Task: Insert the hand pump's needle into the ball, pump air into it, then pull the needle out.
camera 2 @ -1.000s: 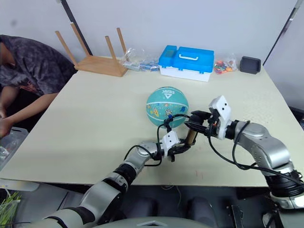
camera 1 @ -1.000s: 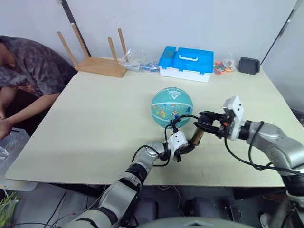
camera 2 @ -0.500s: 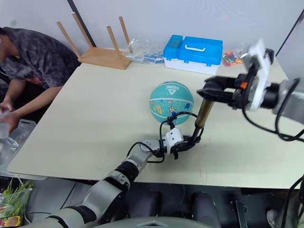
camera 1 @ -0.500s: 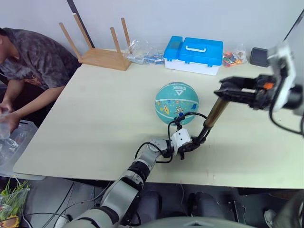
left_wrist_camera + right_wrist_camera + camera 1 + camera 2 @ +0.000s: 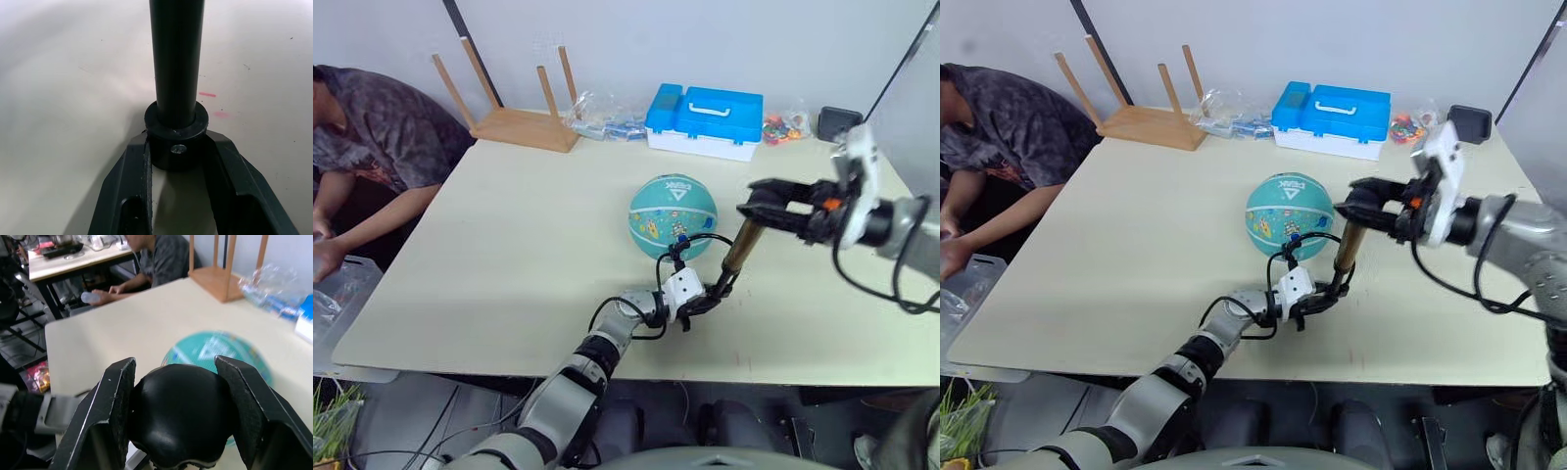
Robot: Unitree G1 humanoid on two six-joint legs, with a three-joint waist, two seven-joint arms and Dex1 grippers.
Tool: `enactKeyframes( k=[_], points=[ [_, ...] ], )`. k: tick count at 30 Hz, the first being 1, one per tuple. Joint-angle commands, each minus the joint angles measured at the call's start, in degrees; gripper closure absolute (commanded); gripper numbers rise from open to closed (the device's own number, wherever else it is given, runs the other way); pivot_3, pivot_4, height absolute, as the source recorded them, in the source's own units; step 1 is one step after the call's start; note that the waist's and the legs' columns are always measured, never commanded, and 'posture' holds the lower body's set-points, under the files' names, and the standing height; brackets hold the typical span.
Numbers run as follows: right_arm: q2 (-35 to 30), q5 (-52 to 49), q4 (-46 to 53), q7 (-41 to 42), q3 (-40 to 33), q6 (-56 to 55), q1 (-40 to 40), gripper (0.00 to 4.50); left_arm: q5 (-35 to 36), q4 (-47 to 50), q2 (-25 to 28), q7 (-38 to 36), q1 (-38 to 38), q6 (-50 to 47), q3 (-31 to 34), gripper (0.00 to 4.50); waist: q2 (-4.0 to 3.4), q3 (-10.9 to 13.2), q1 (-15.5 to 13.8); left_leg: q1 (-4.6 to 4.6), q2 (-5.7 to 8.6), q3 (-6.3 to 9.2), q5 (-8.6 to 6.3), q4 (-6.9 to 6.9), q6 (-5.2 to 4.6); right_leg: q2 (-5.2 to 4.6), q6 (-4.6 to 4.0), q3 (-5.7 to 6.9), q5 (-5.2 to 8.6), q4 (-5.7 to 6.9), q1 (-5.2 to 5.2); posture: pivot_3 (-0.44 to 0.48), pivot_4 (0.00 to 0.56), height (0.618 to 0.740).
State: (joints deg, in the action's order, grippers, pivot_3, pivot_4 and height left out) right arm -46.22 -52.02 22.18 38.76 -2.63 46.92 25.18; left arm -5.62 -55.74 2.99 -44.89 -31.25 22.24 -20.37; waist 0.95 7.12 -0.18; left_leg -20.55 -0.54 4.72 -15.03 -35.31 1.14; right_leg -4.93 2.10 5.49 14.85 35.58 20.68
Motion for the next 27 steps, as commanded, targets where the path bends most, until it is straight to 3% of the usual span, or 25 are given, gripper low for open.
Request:
enactKeyframes(
  k=[1,6,9,15,19,23,27],
  points=[
    [3.0,13.0,-7.8,-0.3,11.2,-3.9,-5.1,2.43,-4.3,-9.6,2.5,0.5,5.7,-4.7,-1.8,3.55,0.07,-0.2,0.3,0.04,-0.05,0.03,-0.01,0.02,0.02,-0.04,-0.16,0.0,0.09,0.0,-0.01,0.0,0.15,0.74],
    [7.5,23.4,-17.1,2.6,19.6,-12.6,-9.6,2.43,-4.0,-9.5,2.9,0.4,5.6,-4.7,-1.5,3.55,0.29,-0.7,0.7,0.27,-0.04,0.04,0.02,0.11,-0.04,-0.03,0.02,-0.03,-0.01,0.0,-0.16,0.0,0.15,0.74],
    [8.2,26.3,-18.8,3.7,20.0,-15.6,-10.5,2.43,-3.9,-9.1,3.2,0.1,5.6,-4.8,-1.4,3.55,0.39,-0.9,1.0,0.51,-0.05,0.03,0.0,0.19,-0.05,-0.06,0.02,-0.09,-0.01,0.0,-0.31,0.0,0.15,0.74],
    [7.5,19.9,-11.3,3.1,9.6,-13.2,-8.0,2.43,-3.6,-7.8,3.3,-0.6,5.5,-5.6,-1.3,3.55,0.23,-0.7,0.8,0.77,-0.48,0.08,-0.11,0.21,0.01,-0.29,-0.24,-0.05,0.15,-0.05,-0.55,0.0,0.15,0.74],
    [6.3,11.5,-3.2,0.0,0.8,-5.3,-3.9,2.43,-3.6,-7.5,2.9,-1.1,4.9,-6.2,-1.4,3.55,-0.07,-0.1,0.5,0.71,-0.4,0.05,-0.11,0.2,0.01,-0.25,-0.21,0.02,0.12,-0.09,-0.46,0.0,0.15,0.74],
    [4.5,2.5,1.7,-4.0,-6.8,2.6,1.9,2.43,-3.6,-7.7,2.5,-1.3,4.4,-6.5,-1.5,3.55,-0.65,0.4,-0.4,0.18,0.0,-0.15,0.08,0.1,-0.3,-0.11,0.13,0.13,-0.09,-0.05,0.21,0.0,0.15,0.74],
    [0.8,-5.1,3.0,-7.3,-12.6,9.3,8.3,2.43,-3.7,-8.8,2.0,-1.2,3.7,-6.4,-1.6,3.55,-0.64,0.9,-0.9,-0.48,0.11,-0.06,0.11,-0.1,-0.34,-0.09,0.15,0.22,-0.13,0.05,0.7,0.0,0.15,0.74]
  ],
)
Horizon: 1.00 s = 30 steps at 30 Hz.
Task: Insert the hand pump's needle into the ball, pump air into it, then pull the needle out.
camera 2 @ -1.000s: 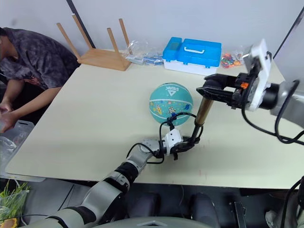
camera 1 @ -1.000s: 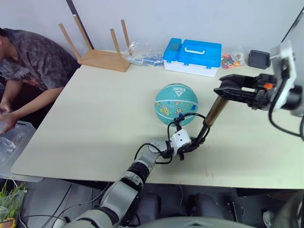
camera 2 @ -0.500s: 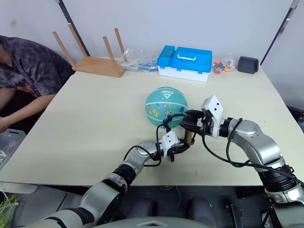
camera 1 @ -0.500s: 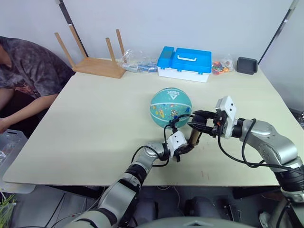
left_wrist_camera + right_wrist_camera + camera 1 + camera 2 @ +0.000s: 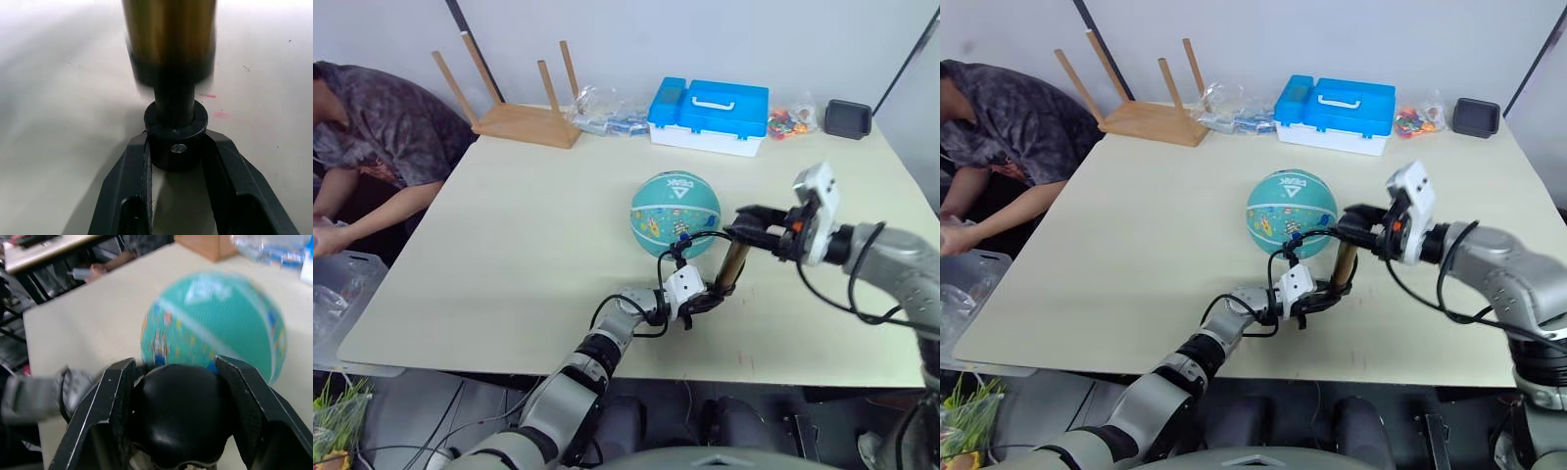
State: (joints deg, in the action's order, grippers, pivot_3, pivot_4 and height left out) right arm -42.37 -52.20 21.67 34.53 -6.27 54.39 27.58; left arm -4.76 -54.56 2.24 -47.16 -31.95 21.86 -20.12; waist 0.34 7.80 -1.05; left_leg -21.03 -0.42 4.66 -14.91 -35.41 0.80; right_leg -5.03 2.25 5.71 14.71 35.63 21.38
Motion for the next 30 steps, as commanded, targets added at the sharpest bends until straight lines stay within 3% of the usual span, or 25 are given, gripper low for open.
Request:
enactKeyframes(
  k=[1,7,14,23,30],
  points=[
    [-4.1,-6.8,3.3,-3.8,-10.1,3.4,7.6,2.43,-4.6,-10.2,2.7,1.1,4.3,-6.0,-1.9,3.55,-0.05,0.3,0.0,-0.08,0.03,0.0,0.0,-0.06,0.0,-0.03,0.02,0.0,-0.01,0.0,0.04,0.0,0.15,0.74],
    [-8.8,-14.7,2.3,-7.0,-12.7,9.0,14.9,2.43,-4.8,-11.4,2.4,1.6,4.2,-5.5,-2.0,3.55,-0.18,0.4,0.1,-0.65,0.03,0.18,-0.01,-0.51,-0.02,-0.04,0.16,0.17,-0.1,0.01,0.32,0.0,0.15,0.74],
    [-9.2,-16.3,3.2,-7.0,-10.2,8.9,15.5,2.43,-5.1,-12.0,2.6,2.2,4.7,-4.9,-2.1,3.55,-0.19,0.4,0.2,-0.71,0.04,0.21,-0.04,-0.68,-0.07,-0.04,0.18,0.21,-0.11,0.03,0.28,0.0,0.15,0.74],
    [-5.0,-1.9,2.3,-0.2,2.9,0.2,0.9,2.43,-5.1,-12.4,2.9,2.9,5.0,-4.4,-2.2,3.55,0.36,-0.6,0.6,-0.54,0.0,0.21,-0.07,-0.69,-0.08,-0.03,0.17,0.2,-0.1,0.09,0.04,0.0,0.15,0.74],
    [2.2,16.0,-10.1,5.4,19.4,-12.5,-8.7,2.43,-5.0,-12.1,3.2,3.4,5.3,-4.3,-2.0,3.55,0.7,-1.0,1.7,0.45,-0.38,0.18,-0.3,-0.36,0.22,-0.47,-0.1,0.04,0.07,0.06,-0.7,0.0,0.15,0.74]
  ],
)
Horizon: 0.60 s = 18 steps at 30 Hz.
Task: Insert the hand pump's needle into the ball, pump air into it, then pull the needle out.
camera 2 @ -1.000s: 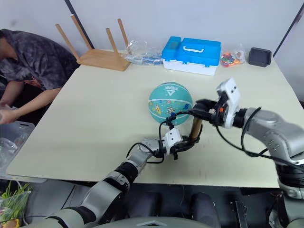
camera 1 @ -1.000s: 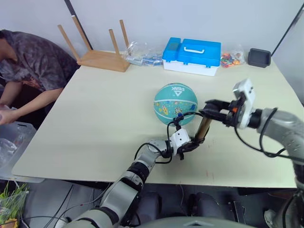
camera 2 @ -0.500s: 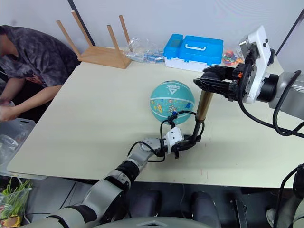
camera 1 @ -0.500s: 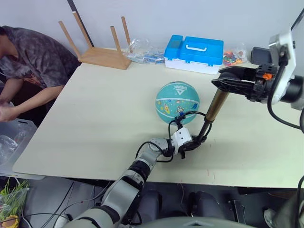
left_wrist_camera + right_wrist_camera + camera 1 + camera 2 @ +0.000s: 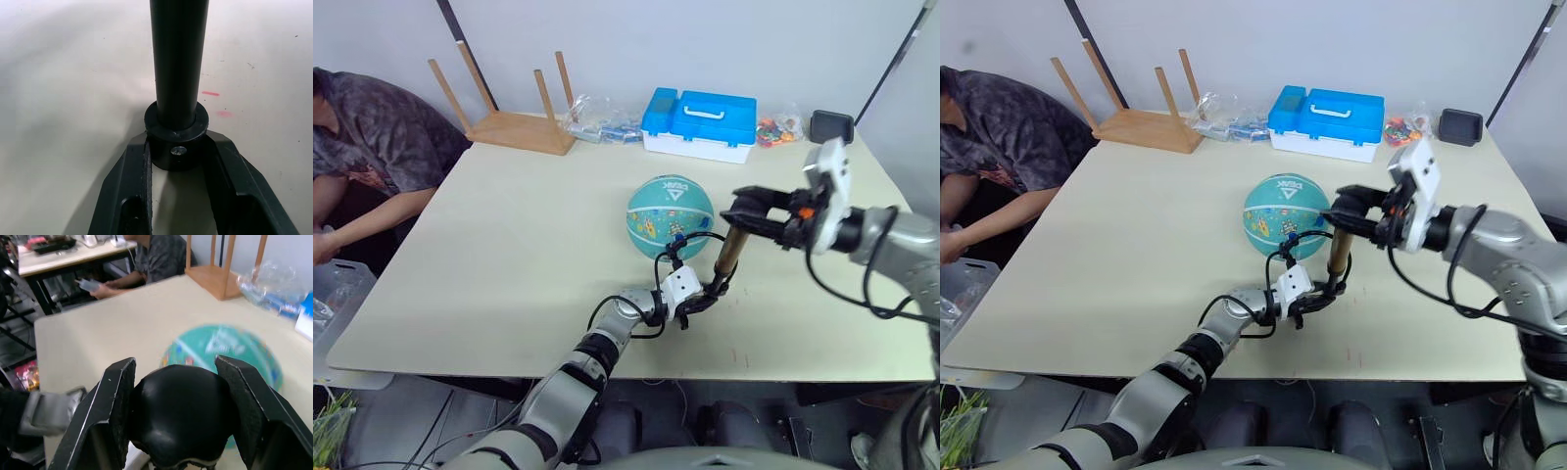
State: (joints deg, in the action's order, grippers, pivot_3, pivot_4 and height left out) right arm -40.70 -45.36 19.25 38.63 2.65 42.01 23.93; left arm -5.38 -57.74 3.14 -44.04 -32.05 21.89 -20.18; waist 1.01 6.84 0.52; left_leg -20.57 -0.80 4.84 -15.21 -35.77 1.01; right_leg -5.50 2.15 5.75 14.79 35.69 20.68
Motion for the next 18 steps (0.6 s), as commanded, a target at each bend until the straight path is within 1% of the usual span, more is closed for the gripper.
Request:
enactKeyframes(
  k=[1,4,7,9,12,17,18],
  points=[
    [1.1,11.3,-9.2,2.1,12.2,-1.5,-5.8,2.43,-4.4,-8.8,2.3,0.2,5.4,-4.3,-1.9,3.55,0.06,-0.2,0.2,0.02,0.0,0.0,0.0,0.04,0.0,-0.01,0.0,0.0,0.0,-0.02,-0.02,0.0,0.15,0.74],
    [2.6,15.5,-12.1,3.6,15.0,-4.4,-6.9,2.43,-4.3,-8.4,2.6,0.2,5.7,-4.2,-1.8,3.55,0.17,-0.5,0.2,0.09,0.11,-0.06,0.01,0.14,-0.02,0.04,0.03,-0.03,-0.02,-0.04,-0.04,0.0,0.15,0.74],
    [3.2,17.1,-12.2,4.8,14.8,-5.2,-6.8,2.43,-4.2,-8.2,2.9,0.3,5.9,-4.3,-1.7,3.55,0.23,-0.6,0.1,0.26,0.22,-0.17,0.08,0.36,-0.13,0.14,0.23,-0.06,-0.13,-0.04,-0.08,0.0,0.15,0.74],
    [3.0,17.1,-11.1,5.4,13.3,-4.9,-6.2,2.43,-4.2,-8.1,3.0,0.3,5.9,-4.4,-1.6,3.55,0.32,-0.7,0.1,0.37,0.22,-0.21,0.06,0.44,-0.09,0.14,0.22,-0.03,-0.12,-0.04,-0.13,0.0,0.15,0.74],
    [2.0,15.7,-8.6,6.0,9.9,-4.0,-5.0,2.43,-4.1,-7.8,2.9,0.2,5.9,-4.6,-1.5,3.55,0.32,-0.7,0.1,0.43,0.16,-0.25,0.01,0.48,-0.02,0.1,0.04,-0.02,-0.02,-0.04,-0.13,0.0,0.15,0.74],
    [-0.2,7.7,-1.2,5.4,0.4,2.4,-0.8,2.43,-3.9,-7.2,2.8,-0.2,5.7,-4.9,-1.4,3.55,0.21,-0.2,-0.1,0.39,0.16,-0.26,0.02,0.49,-0.02,0.02,0.08,0.0,-0.04,-0.08,-0.08,0.0,0.15,0.74],
    [-0.6,6.5,-0.2,5.2,-0.7,3.7,-0.2,2.43,-3.9,-7.1,2.8,-0.3,5.7,-4.9,-1.4,3.55,-0.02,0.0,-0.2,0.38,0.2,-0.26,0.02,0.48,-0.03,-0.04,0.17,0.01,-0.09,-0.1,-0.04,0.0,0.15,0.74]
  ],
)
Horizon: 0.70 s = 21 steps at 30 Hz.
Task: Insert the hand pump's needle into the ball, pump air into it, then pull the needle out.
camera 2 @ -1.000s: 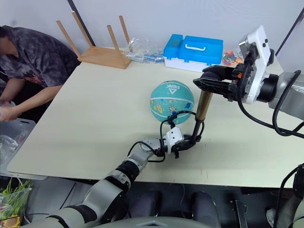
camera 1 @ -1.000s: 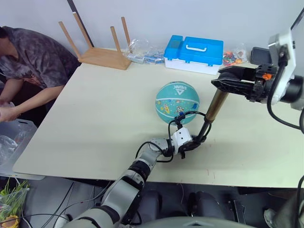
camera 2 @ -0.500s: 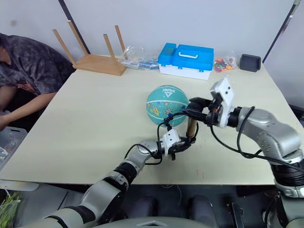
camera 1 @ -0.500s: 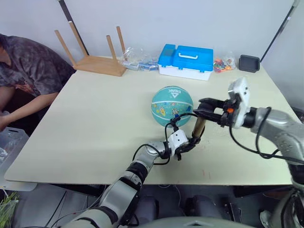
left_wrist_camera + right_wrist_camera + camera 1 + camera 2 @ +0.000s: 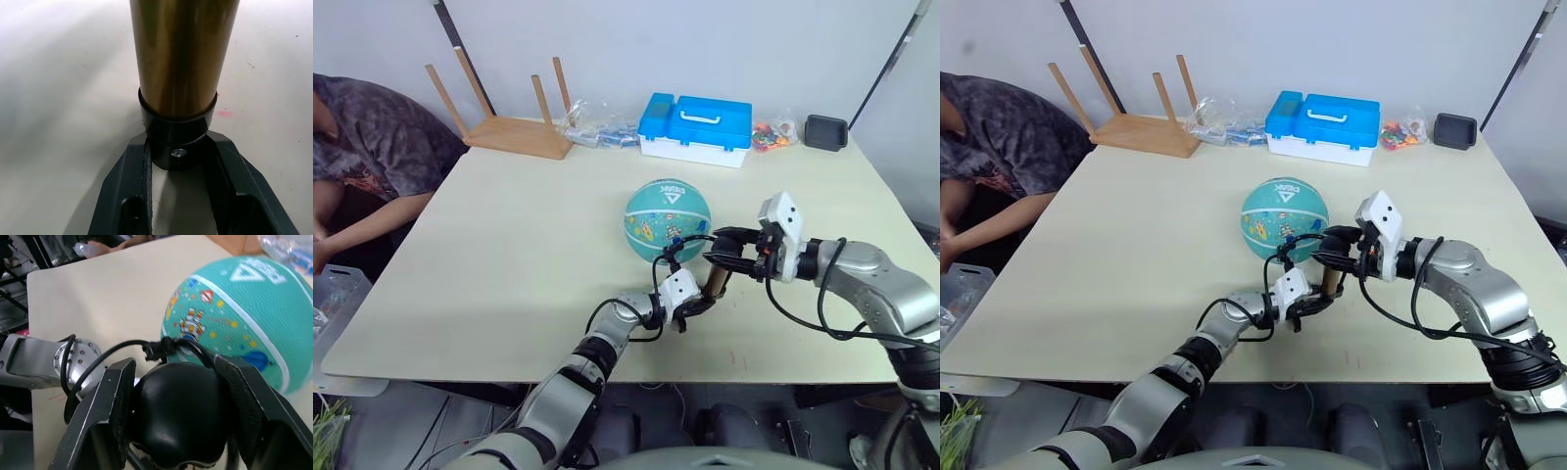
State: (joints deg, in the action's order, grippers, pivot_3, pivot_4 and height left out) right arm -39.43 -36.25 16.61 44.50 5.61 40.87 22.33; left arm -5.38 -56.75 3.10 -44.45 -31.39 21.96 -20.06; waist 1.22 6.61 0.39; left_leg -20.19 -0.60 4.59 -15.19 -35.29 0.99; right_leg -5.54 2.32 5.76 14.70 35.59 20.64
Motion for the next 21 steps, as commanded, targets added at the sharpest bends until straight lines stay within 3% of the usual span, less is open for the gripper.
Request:
enactKeyframes(
  k=[1,5,13,18,21],
  points=[
    [-2.4,-4.2,3.7,-0.8,-5.2,6.5,2.3,2.43,-3.9,-8.1,2.8,0.1,5.1,-5.0,-1.5,3.55,-0.4,0.4,-0.2,-0.02,0.03,-0.03,0.01,0.0,-0.02,-0.03,0.09,0.0,-0.05,-0.01,0.09,0.0,0.15,0.74],
    [-6.7,-15.9,7.4,-2.2,-15.3,14.9,10.3,2.43,-4.1,-8.7,2.5,0.1,4.7,-5.1,-1.7,3.55,-0.96,0.8,-0.8,-0.4,0.22,-0.17,0.17,-0.1,-0.28,-0.01,0.14,0.19,-0.09,-0.01,0.43,0.0,0.15,0.74],
    [-13.6,-31.7,5.8,-6.5,-24.8,25.7,21.2,2.43,-4.4,-9.8,2.1,0.6,4.5,-4.8,-1.8,3.55,-0.82,1.3,-1.3,-0.77,0.25,-0.12,0.2,-0.27,-0.31,0.03,0.17,0.29,-0.12,0.01,0.74,0.0,0.15,0.74],
    [-12.6,-31.1,6.7,-7.1,-22.2,24.7,17.9,2.43,-4.6,-10.7,1.9,1.2,4.6,-4.6,-1.9,3.55,-0.74,1.3,-1.3,-0.8,0.25,-0.16,0.19,-0.28,-0.31,-0.03,0.18,0.32,-0.13,0.01,0.75,0.0,0.15,0.74],
    [-10.1,-24.6,6.9,-5.9,-16.3,20.4,11.5,2.43,-4.7,-11.0,1.8,1.5,4.7,-4.4,-1.9,3.55,-0.49,1.0,-1.2,-0.77,0.25,-0.16,0.19,-0.27,-0.31,-0.03,0.18,0.32,-0.12,0.0,0.72,0.0,0.15,0.74]
  ],
)
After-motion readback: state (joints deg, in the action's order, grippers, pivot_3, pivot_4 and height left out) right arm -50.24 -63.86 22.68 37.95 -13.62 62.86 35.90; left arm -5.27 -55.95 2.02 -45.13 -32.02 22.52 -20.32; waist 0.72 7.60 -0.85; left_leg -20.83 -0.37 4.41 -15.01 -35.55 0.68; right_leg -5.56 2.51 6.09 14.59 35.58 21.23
